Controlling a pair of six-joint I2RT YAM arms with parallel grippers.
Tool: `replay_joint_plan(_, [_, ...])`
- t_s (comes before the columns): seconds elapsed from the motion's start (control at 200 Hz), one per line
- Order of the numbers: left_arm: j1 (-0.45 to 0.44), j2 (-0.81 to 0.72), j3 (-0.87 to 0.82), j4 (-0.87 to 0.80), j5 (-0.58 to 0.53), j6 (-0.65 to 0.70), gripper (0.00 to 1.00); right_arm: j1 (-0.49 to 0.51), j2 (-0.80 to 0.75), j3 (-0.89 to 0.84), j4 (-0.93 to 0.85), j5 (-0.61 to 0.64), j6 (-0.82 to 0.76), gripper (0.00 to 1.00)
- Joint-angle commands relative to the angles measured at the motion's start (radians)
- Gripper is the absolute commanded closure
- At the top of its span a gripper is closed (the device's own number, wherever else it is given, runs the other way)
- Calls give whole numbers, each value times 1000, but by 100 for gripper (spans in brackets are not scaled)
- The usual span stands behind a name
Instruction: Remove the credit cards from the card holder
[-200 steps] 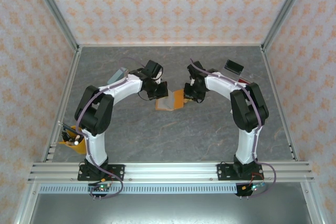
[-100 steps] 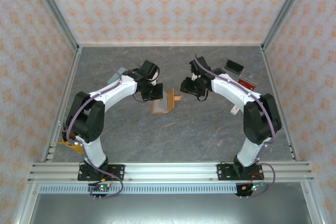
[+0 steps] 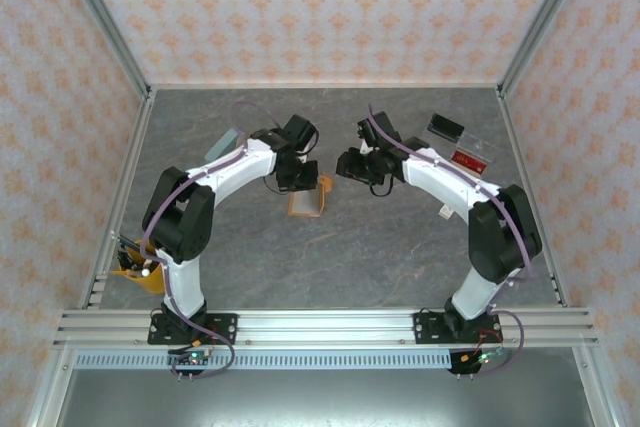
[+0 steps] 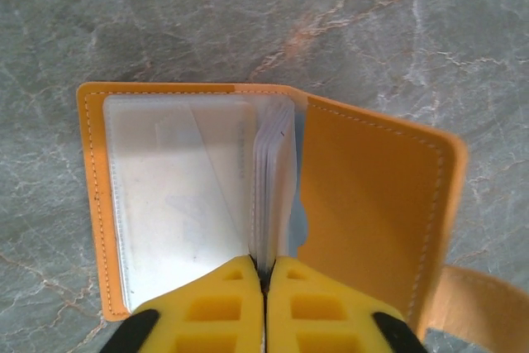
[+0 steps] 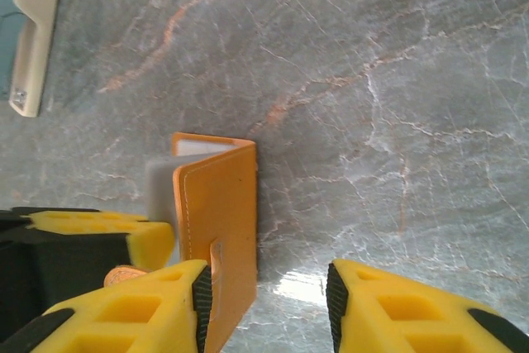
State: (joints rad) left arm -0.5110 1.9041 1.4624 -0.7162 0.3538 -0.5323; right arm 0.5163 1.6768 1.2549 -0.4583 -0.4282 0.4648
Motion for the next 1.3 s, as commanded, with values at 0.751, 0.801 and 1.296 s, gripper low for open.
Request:
replay_joint_plan(0.751, [-20, 53, -41, 213, 208, -101, 62, -40, -143, -121, 104, 83, 106, 62])
replay_joint_plan(0.801, [-19, 51, -54, 238, 205, -117, 62, -41, -137, -118, 105, 71, 106, 63])
replay_joint_plan(1.296, [21, 12, -135, 291, 164, -140, 68, -21, 45, -5, 23, -54, 97, 84])
